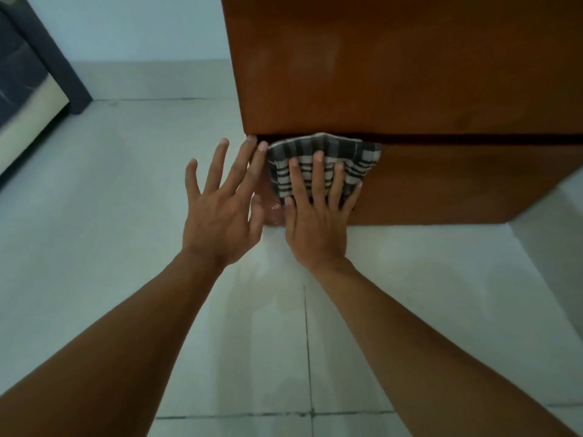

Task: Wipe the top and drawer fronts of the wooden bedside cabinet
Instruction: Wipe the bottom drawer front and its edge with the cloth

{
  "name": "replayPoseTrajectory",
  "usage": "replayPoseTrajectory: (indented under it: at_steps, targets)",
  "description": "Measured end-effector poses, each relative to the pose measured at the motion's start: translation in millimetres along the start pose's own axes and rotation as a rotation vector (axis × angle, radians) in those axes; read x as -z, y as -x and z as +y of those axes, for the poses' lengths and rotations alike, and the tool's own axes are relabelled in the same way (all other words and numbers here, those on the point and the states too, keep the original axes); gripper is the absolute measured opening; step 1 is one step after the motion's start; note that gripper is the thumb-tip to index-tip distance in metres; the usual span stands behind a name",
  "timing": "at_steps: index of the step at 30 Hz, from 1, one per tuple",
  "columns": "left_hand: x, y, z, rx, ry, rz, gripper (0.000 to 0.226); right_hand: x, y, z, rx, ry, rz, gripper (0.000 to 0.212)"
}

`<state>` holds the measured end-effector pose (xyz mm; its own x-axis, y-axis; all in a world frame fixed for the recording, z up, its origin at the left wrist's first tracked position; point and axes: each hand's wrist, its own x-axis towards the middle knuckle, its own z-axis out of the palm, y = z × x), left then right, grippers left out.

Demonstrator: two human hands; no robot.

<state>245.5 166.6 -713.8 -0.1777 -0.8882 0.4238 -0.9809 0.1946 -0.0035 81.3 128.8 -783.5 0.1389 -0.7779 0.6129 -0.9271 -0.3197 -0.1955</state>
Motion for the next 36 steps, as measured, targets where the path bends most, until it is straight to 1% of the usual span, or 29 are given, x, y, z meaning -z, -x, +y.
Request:
replayPoseTrajectory:
  at_steps: [4, 8, 12, 16, 20, 23, 24, 26, 27, 28, 29, 30, 32, 34, 36]
  targets:
    - [-9, 3, 13, 0.081, -0.006, 0.055, 0.067, 13, -1, 38, 0.093, 0.085, 0.024, 0.064]
    - [-9, 5, 29, 0.155, 0.039, 0.060, 0.068, 35, 5, 99, 0.083, 0.146, 0.063, 0.065]
    - [-7, 3, 35, 0.187, 0.070, 0.039, 0.071, 57, 18, 172, -0.025, 0.234, 0.060, 0.067]
    - [-7, 4, 37, 0.191, 0.065, 0.038, 0.072, 76, 26, 237, -0.153, 0.264, 0.060, 0.067]
    - [-9, 4, 41, 0.210, 0.099, 0.048, 0.072, 94, 28, 284, -0.227, 0.160, 0.194, 0.065]
    - [-11, 5, 40, 0.217, 0.101, 0.056, 0.072, 100, 26, 297, -0.268, 0.074, 0.269, 0.053]
    - [-10, 5, 39, 0.214, 0.096, 0.053, 0.072, 104, 21, 297, -0.364, -0.006, 0.302, 0.051]
    - [-5, 4, 38, 0.212, 0.081, 0.037, 0.071, 112, 10, 284, -0.589, -0.141, 0.391, 0.055]
    - [-2, 3, 39, 0.213, 0.077, 0.026, 0.071, 113, 7, 272, -0.622, -0.136, 0.442, 0.057]
    - [0, 4, 41, 0.215, 0.080, 0.015, 0.071, 111, 8, 256, -0.601, -0.100, 0.480, 0.058]
    - [1, 5, 42, 0.217, 0.083, 0.007, 0.071, 106, 11, 237, -0.537, -0.061, 0.496, 0.060]
    - [2, 5, 43, 0.223, 0.083, 0.003, 0.071, 99, 18, 210, -0.474, -0.074, 0.482, 0.062]
    - [3, 5, 44, 0.230, 0.092, -0.013, 0.071, 75, 37, 150, -0.355, -0.146, 0.373, 0.065]
    - [6, 4, 42, 0.215, 0.097, -0.030, 0.070, 45, 50, 89, -0.229, -0.182, 0.228, 0.060]
    - [7, 4, 36, 0.199, 0.090, -0.035, 0.071, 21, 43, 38, -0.066, -0.173, 0.121, 0.054]
